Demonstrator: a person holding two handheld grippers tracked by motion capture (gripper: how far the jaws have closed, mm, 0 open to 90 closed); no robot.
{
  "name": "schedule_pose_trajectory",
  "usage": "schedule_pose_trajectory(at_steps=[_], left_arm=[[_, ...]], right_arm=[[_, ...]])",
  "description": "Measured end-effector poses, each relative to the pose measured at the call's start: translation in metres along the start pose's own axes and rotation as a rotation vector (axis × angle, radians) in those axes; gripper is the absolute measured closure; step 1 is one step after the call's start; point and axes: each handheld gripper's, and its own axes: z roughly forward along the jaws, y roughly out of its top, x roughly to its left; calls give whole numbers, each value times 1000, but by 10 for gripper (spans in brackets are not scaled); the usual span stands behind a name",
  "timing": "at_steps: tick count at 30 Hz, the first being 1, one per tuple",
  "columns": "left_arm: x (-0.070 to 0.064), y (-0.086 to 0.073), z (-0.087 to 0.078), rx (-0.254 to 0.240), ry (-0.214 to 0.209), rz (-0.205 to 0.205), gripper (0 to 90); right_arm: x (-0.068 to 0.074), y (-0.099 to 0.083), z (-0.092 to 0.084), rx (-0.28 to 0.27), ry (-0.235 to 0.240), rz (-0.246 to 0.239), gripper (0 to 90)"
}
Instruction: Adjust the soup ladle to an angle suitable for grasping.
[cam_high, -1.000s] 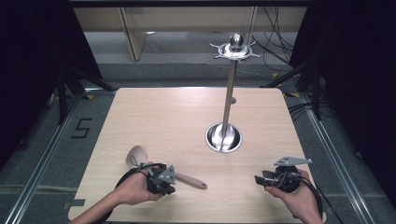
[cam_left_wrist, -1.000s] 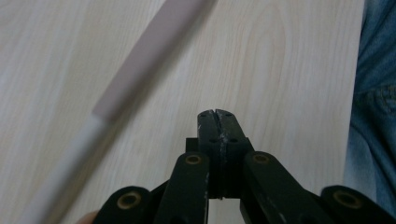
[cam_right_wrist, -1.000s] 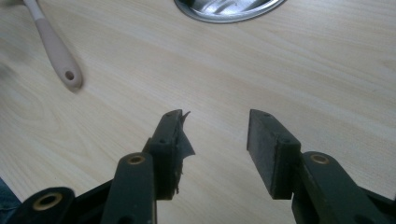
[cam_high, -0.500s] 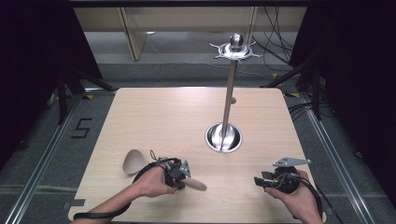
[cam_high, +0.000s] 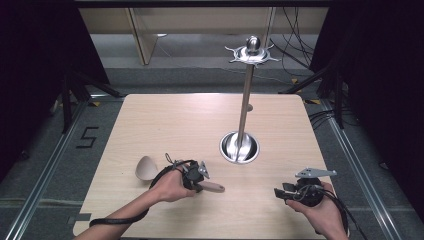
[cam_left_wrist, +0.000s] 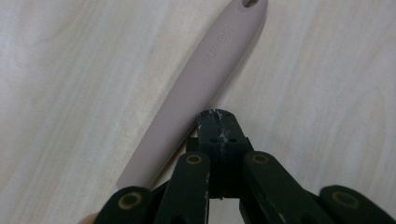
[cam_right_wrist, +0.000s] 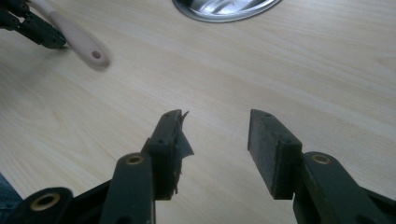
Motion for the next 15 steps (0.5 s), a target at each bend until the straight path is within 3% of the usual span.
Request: schedule_pose_trajectory(at_steps=[1, 3, 6, 8, 9, 10, 12, 15], left_arm=[[0, 0, 0, 0, 0, 0, 895], [3, 1, 0, -16, 7, -5, 895], [1, 0, -9, -65, -8, 9, 891], [1, -1, -14, -82, -8, 24, 874], [1, -4, -24, -87, -7, 50, 794], [1, -4, -24, -87, -7, 50, 762], [4, -9, -36, -113, 50, 70, 694], [9, -12, -41, -141, 60, 64, 620]], right_arm=[[0, 0, 0, 0, 0, 0, 556], [-5, 0, -1, -19, -8, -48, 555], [-9, -2, 0, -51, 1, -42, 550], [-10, -3, -2, -43, -9, -34, 548], [-12, -4, -5, -53, -7, -28, 544], [-12, -4, -5, -53, -7, -28, 544], [-16, -6, -8, -76, -17, -26, 535], [-18, -7, -11, -88, -31, -8, 529]])
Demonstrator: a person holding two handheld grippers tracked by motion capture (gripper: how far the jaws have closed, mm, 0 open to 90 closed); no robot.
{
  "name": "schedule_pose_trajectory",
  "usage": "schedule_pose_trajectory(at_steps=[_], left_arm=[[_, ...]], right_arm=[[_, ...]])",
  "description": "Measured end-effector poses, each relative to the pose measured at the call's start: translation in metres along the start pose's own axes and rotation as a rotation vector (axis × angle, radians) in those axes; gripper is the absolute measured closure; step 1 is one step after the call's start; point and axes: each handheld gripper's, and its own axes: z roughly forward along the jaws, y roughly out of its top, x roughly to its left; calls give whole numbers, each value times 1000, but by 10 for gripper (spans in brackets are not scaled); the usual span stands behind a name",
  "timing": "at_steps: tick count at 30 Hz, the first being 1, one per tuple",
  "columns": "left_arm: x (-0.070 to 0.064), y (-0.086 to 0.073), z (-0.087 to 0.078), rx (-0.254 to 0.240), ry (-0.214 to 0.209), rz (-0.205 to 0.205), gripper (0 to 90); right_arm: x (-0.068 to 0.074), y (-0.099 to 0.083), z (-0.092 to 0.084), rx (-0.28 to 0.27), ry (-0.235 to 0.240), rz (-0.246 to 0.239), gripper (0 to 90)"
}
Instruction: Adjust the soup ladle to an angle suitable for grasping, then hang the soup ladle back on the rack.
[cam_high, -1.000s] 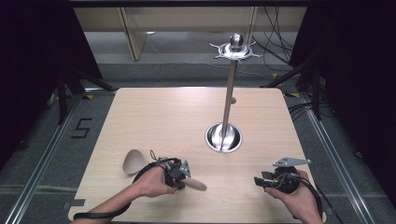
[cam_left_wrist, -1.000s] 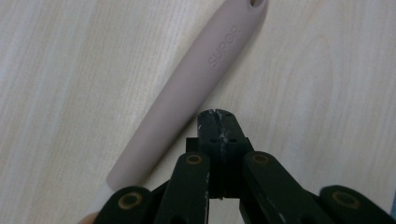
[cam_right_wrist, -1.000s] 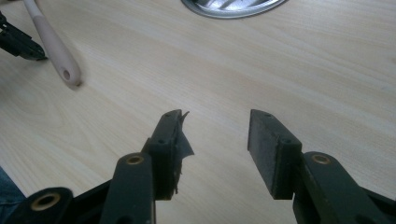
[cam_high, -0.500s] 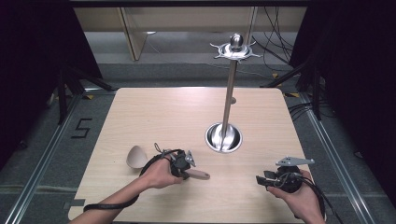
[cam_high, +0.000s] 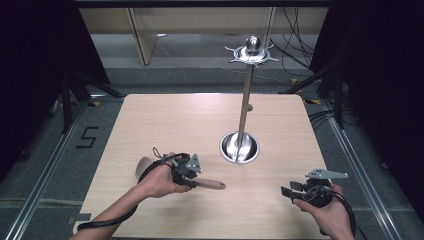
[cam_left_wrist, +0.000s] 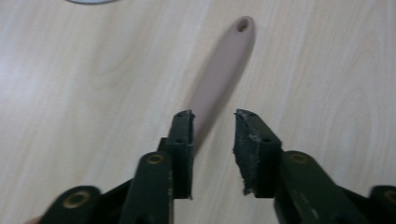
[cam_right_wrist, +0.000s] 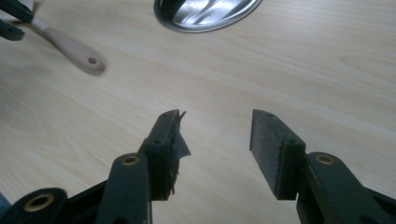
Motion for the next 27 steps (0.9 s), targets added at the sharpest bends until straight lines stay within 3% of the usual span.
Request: schedule_pose_trajectory(at_steps=[1, 3, 4, 7, 11, 12, 14, 15, 17, 18, 19, 20, 22, 24, 26, 27], left_arm=[[3, -1, -2, -14, 6, -1, 542], [7, -5, -4, -32, 23, -3, 509], [11, -8, -6, -40, 56, 8, 460], [15, -13, -6, -60, 74, -4, 405], [17, -15, -5, -56, 71, 14, 372], [18, -14, -4, -47, 63, 32, 375], [17, -11, -1, -27, 28, 69, 392], [17, -11, -1, -27, 28, 69, 400], [18, -6, 2, 2, -27, 113, 425], [18, -6, 2, 2, -27, 113, 438], [17, -4, 6, -11, -47, 88, 438], [22, 0, 4, 57, -48, 166, 463], [25, 9, 6, 135, -70, 239, 476], [26, 14, 8, 169, -91, 270, 484], [26, 16, 10, 180, -104, 278, 491], [26, 18, 12, 197, -119, 294, 491]], right_arm=[[-2, -1, -3, -10, -19, -8, 524], [-3, -1, -4, -16, -30, -18, 522], [-5, -2, -4, -30, -34, -13, 519], [-8, 0, -3, -18, -36, -5, 515], [-7, 4, -2, -20, -50, 1, 507], [-10, 6, 0, -25, -54, -39, 507], [-8, 7, 2, -23, -51, -13, 506], [-12, 9, 3, -18, -44, -46, 507], [-13, 9, 4, -20, -46, -53, 507], [-13, 9, 4, -20, -46, -53, 507], [-12, 9, 4, -13, -47, -31, 506], [-12, 9, 4, -16, -43, -40, 506], [-11, 9, 2, -21, -50, -55, 506], [-10, 8, 3, -22, -27, -42, 506], [-10, 7, 2, -19, -38, -50, 506], [-6, 7, -1, 1, -44, -20, 506]])
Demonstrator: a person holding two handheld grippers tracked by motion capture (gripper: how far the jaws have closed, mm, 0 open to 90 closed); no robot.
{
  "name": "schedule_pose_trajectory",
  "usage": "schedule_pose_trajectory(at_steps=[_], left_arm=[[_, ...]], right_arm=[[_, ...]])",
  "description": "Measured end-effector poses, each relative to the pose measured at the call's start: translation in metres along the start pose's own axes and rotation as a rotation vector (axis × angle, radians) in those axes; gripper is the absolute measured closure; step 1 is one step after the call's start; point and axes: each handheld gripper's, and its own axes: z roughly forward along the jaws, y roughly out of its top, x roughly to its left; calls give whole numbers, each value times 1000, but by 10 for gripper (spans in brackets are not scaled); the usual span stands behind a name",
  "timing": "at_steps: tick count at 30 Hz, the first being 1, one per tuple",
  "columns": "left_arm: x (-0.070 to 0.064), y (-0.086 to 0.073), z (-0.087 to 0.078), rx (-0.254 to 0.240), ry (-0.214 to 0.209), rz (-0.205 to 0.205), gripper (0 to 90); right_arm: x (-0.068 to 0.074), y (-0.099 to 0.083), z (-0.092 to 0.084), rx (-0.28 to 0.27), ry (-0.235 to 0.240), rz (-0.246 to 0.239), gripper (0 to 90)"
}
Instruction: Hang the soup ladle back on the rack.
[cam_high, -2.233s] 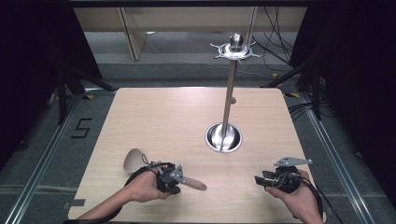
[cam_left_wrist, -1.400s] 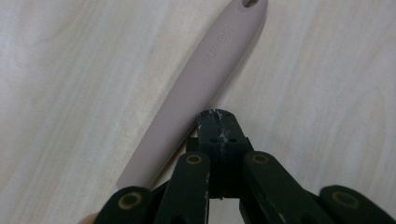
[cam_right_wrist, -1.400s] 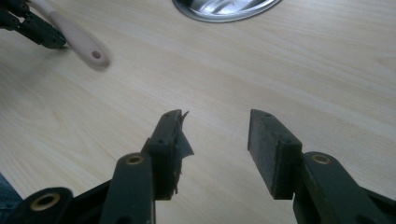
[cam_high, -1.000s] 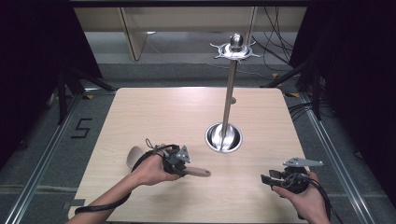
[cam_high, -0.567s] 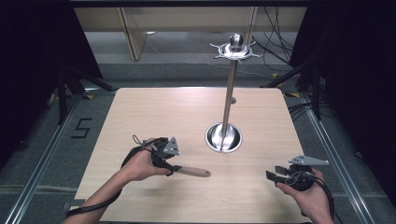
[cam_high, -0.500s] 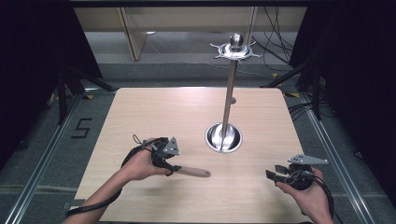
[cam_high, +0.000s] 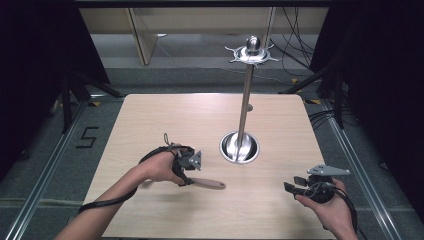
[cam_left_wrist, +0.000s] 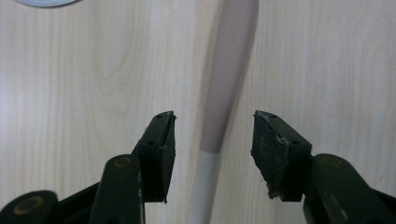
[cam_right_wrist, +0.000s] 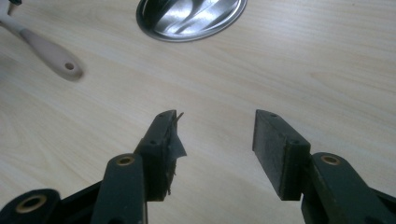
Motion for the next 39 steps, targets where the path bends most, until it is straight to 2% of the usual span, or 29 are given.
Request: schedule_pose_trajectory(at_steps=[1, 2, 3, 4, 5, 6, 7, 8, 11, 16, 17, 18, 22, 23, 26, 28, 29, 30, 31, 32, 33, 34, 35, 36, 39], left_arm=[[1, 2, 5, 24, -21, 18, 502], [-1, 3, 9, 32, -33, 17, 509], [0, 4, 11, 56, -35, 39, 513], [-4, 4, 17, 33, -49, 0, 518], [-4, 4, 17, 33, -49, 0, 523], [-4, 4, 19, 46, -55, 9, 523], [-4, 4, 22, 53, -59, 10, 535], [-3, 4, 26, 56, -62, 10, 543], [-1, 5, 29, 71, -57, 18, 569], [1, 7, 36, 100, -59, 40, 613], [2, 7, 37, 105, -63, 39, 623], [2, 8, 38, 109, -66, 35, 646], [5, 9, 38, 103, -83, 13, 688], [6, 8, 38, 97, -91, 0, 720], [6, 9, 38, 107, -91, 12, 731], [5, 9, 38, 109, -69, 13, 734], [5, 9, 37, 109, -62, 13, 736], [5, 9, 33, 96, -44, 9, 737], [5, 8, 29, 89, -30, 3, 737], [8, 8, 23, 104, -17, 29, 739], [8, 8, 23, 104, -17, 29, 739], [5, 7, 20, 55, -8, -17, 739], [9, 5, 11, 74, 21, 23, 739], [9, 2, -1, 42, 52, 8, 739], [8, -7, -22, -23, 112, -12, 740]], right_arm=[[0, 0, -1, -10, -11, -29, 506], [0, -1, -1, -16, -7, -40, 506], [1, 0, -1, -16, -5, -38, 506], [3, 0, -2, -9, -4, -27, 506], [5, 0, -1, -2, 5, -1, 506], [5, 0, -1, -2, 5, -1, 506], [3, 1, 1, -10, 4, -40, 506], [4, 0, 3, -10, 15, -28, 506], [3, 0, 3, -2, 12, -46, 506], [6, -1, 2, 12, 12, -22, 504], [7, -1, 2, 22, 23, -5, 504], [6, -1, 3, 17, 18, -23, 504], [7, -1, 3, 16, 10, -27, 502], [5, -1, 3, 9, 6, -60, 501], [5, -1, 4, 10, 7, -62, 500], [5, -1, 4, 10, 7, -61, 500], [8, -1, 4, 18, 22, -20, 500], [9, -2, 4, 24, 28, -10, 499], [9, -2, 4, 23, 29, -11, 499], [8, -1, 4, 19, 18, -24, 499], [8, -1, 4, 22, 24, -23, 499], [8, -1, 4, 22, 24, -23, 499], [6, -1, 4, 9, 16, -57, 499], [7, -1, 4, 11, 30, -44, 499], [7, -1, 5, 11, 30, -46, 498]])
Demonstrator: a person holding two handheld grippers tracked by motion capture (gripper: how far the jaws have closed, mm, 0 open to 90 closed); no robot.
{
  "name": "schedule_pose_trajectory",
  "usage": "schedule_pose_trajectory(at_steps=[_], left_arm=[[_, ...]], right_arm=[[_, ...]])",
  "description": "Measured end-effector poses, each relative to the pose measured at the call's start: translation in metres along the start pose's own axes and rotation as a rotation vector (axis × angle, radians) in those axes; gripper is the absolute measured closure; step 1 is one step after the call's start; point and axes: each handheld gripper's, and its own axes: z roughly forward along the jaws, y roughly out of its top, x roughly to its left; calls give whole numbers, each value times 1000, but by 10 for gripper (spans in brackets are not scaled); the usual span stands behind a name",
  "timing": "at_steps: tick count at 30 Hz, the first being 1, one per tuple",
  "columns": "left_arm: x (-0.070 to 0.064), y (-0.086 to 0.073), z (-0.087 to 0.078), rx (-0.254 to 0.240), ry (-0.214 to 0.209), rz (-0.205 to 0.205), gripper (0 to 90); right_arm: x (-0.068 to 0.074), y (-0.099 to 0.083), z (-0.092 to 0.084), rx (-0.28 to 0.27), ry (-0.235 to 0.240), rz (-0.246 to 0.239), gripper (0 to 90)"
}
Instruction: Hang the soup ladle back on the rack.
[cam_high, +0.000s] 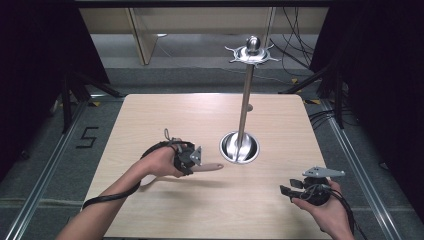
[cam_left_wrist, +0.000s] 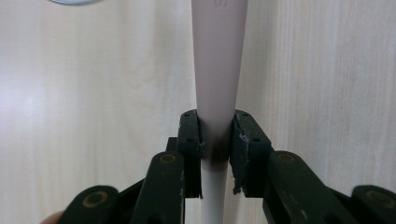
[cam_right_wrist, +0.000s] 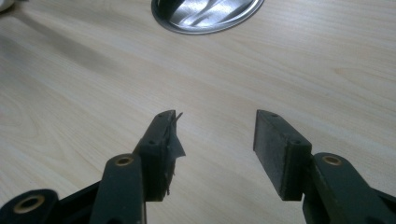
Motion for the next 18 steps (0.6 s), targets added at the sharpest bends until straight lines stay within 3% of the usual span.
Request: schedule_pose_trajectory(at_steps=[2, 4, 5, 6, 8, 9, 11, 13, 18], left_arm=[[-1, -8, -14, -47, 36, -31, 740], [-3, -16, -27, -96, 72, -65, 740], [-3, -16, -27, -96, 72, -65, 740], [-5, -26, -38, -152, 108, -101, 740], [-7, -35, -48, -204, 137, -143, 740], [-7, -35, -48, -204, 137, -143, 741], [-11, -50, -60, -291, 183, -207, 740], [-11, -55, -64, -308, 196, -217, 741], [-12, -79, -77, -437, 250, -300, 741]], right_arm=[[0, 0, 1, -8, 0, -14, 498], [2, 0, 0, 5, 7, 9, 497], [2, 0, 0, 5, 7, 9, 497], [3, 1, 1, -2, -7, 1, 495], [3, 1, 2, -5, 5, -2, 495], [3, 1, 2, -5, 5, -2, 495], [6, 1, 3, -20, 15, 24, 493], [6, 1, 3, -18, 14, 24, 493], [7, 1, 2, 2, 7, 13, 492]])
